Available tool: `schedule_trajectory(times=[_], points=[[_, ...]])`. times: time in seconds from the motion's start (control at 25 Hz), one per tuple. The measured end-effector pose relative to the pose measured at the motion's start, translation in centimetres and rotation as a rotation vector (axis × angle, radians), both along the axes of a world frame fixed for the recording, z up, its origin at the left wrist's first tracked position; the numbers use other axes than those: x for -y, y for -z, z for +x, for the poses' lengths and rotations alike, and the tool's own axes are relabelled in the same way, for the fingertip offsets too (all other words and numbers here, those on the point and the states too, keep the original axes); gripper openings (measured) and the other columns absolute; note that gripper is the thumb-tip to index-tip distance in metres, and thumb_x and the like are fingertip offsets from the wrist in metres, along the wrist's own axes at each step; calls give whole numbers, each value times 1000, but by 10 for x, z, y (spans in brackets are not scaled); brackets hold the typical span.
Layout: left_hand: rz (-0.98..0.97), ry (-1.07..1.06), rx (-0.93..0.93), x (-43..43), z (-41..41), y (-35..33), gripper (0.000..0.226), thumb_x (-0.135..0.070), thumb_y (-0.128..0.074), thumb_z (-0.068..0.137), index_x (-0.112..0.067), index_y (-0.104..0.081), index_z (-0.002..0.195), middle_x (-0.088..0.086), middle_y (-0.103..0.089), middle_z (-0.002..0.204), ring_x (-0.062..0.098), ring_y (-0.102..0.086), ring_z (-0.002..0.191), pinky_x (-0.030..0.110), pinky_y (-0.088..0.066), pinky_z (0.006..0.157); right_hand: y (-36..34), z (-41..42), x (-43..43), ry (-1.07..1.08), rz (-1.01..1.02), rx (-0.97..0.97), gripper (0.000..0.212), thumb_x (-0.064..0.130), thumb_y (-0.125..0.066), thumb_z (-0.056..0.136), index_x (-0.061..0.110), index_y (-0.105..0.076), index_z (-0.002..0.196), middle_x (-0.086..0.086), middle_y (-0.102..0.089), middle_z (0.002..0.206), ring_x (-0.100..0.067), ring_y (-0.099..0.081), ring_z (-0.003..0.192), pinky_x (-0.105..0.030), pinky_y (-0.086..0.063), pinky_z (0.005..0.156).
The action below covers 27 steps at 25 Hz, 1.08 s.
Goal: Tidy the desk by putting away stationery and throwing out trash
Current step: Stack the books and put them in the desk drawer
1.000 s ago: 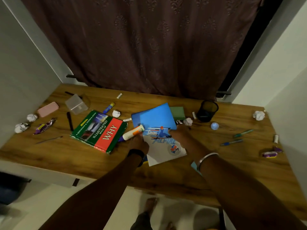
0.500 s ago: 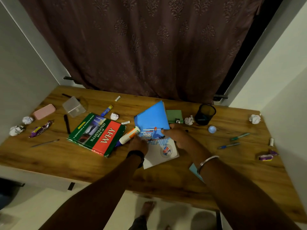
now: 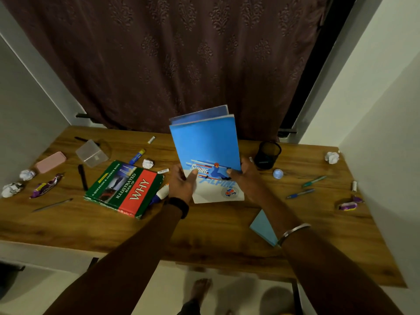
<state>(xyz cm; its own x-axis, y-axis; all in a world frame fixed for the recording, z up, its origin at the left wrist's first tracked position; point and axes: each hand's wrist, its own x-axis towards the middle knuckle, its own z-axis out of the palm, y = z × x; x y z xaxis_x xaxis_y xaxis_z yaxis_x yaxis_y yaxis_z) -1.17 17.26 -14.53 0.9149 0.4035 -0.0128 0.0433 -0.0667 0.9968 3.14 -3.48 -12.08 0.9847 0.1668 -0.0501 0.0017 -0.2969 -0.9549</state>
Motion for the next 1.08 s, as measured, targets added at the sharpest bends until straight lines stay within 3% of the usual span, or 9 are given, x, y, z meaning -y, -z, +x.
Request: schedule_trajectory(times=[0.12,0.28,0.4,0.48,0.64,0.72,0.84,0.92,1.08], points=[[41,6,45,-4,-17,-5,32,-8,-75,90,-8,-49,109,-5,-62,92,-3,-62,82,23,-53,77,6,-13,-3,21,-3,-4,43,9,-69,96,15,-54,136,-3,-67,126,-16,-67,114,-19,-58,84],[30,42,23,-7,-38,-1,66,-10,-80,86,-15,-42,140,-8,-66,110,-2,-67,99,13,-55,82,18,-31,-8,79,40,-125,36,13,-75,93,20,-55,122,8,-65,107,-3,-64,93,-10,-53,68],[159,137,-12,-11,-45,12,35,-24,-71,94,-21,-59,127,-2,-72,120,8,-69,111,31,-59,92,17,-36,-11,85,-15,-138,31,17,-74,94,24,-49,111,12,-61,98,-1,-60,84,-8,-47,60],[148,119,8,-17,-46,13,30,-29,-67,97,-18,-63,124,-1,-72,122,14,-68,115,44,-56,98,11,-33,-16,73,-14,-84,32,16,-75,93,23,-54,115,6,-65,107,0,-62,90,-11,-50,70],[67,23,129,-38,-39,1,30,-21,-60,102,-15,-57,132,0,-66,132,9,-60,125,27,-50,102,-11,-19,-54,30,-5,52,42,15,-79,89,22,-57,125,5,-69,113,-9,-70,101,-20,-59,75],[-2,-76,119,-57,-31,1,34,-28,-60,101,-10,-56,130,2,-65,133,16,-61,125,33,-50,103,-21,-6,-86,14,-41,81,42,17,-81,87,21,-57,121,6,-68,107,-6,-69,94,-19,-60,70],[-107,-198,1,-99,-23,8,30,-36,-59,100,-8,-54,112,1,-67,114,18,-64,102,40,-52,92,-24,19,-147,-31,-97,84,46,21,-83,85,12,-61,125,-4,-70,112,-21,-71,98,-41,-64,76],[-143,-291,-95,-132,-20,10,30,-36,-59,100,-7,-55,103,2,-65,99,18,-64,90,38,-51,85,-22,33,-193,-129,-168,31,50,16,-80,88,9,-57,132,-5,-65,117,-25,-67,104,-42,-62,77],[30,-426,-478,-211,-16,37,54,-45,-56,100,3,-62,123,18,-69,122,37,-65,116,34,-48,89,-12,65,-287,-333,-384,-37,54,-3,-71,87,2,-56,138,-18,-66,127,-34,-65,117,-38,-53,82]])
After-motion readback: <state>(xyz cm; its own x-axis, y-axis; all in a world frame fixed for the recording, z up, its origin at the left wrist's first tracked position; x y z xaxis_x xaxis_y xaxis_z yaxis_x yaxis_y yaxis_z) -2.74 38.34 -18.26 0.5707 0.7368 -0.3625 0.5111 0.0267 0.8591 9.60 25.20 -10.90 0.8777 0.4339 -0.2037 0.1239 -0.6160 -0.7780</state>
